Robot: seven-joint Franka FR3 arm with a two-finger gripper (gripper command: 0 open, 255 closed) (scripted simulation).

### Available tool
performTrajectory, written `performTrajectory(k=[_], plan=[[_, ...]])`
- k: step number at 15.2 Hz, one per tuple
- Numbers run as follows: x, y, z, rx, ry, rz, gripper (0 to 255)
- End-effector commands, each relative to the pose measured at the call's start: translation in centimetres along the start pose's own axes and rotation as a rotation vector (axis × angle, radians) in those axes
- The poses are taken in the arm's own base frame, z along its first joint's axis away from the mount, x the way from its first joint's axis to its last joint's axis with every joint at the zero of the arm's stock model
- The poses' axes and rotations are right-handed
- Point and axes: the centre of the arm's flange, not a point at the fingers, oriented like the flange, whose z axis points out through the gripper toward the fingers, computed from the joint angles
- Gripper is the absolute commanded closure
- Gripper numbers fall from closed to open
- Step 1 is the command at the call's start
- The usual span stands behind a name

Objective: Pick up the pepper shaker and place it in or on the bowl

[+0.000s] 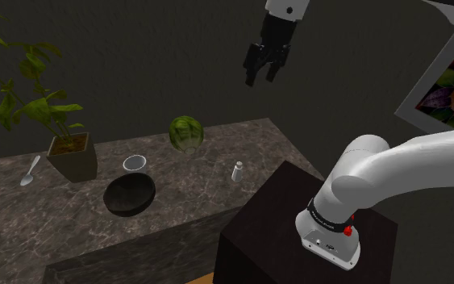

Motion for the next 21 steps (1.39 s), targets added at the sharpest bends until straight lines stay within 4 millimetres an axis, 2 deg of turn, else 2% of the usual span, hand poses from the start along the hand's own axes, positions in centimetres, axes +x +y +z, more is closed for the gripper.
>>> performTrajectory(k=[1,21], plan=[[0.0,0.0,0.0,0.0,0.0,0.0,0],[3.0,4.8,25.6,-0.106,-0.038,-0.136,0]])
